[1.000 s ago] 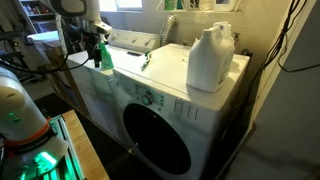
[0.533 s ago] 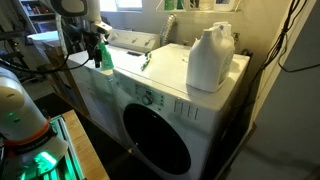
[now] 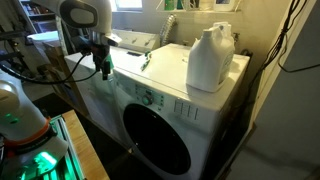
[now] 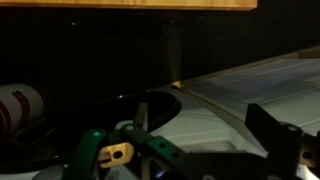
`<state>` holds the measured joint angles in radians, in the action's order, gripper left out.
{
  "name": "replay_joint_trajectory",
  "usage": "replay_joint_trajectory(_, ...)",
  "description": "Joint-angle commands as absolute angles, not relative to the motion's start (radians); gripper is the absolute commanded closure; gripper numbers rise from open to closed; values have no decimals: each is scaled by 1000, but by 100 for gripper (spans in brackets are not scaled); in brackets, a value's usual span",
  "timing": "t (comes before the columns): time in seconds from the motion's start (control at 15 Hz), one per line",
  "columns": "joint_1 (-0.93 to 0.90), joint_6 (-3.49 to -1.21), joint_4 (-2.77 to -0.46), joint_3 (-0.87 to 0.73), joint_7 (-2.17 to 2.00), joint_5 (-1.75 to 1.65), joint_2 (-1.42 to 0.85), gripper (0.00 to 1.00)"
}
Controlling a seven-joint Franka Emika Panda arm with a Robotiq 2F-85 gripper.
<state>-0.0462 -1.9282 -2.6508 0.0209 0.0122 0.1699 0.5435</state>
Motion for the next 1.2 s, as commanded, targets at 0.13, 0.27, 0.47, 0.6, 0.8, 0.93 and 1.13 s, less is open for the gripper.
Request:
replay_joint_trajectory(0.13, 6, -2109, -2735, -63, 142, 132, 488, 0)
replay_joint_trajectory(0.27, -2, -2085, -2716, -53, 118, 139, 496, 0)
replay_joint_trajectory(0.47, 0, -2099, -2716, -56, 123, 139, 480, 0)
replay_joint_trajectory(0.6, -2, -2098, -2713, -53, 123, 139, 483, 0)
replay_joint_trajectory(0.8, -1, -2153, -2703, -51, 117, 141, 416, 0)
replay_joint_trajectory(0.93, 2, -2213, -2706, -59, 118, 150, 351, 0)
replay_joint_trajectory(1.13, 0, -2316, -2694, -77, 137, 184, 245, 15)
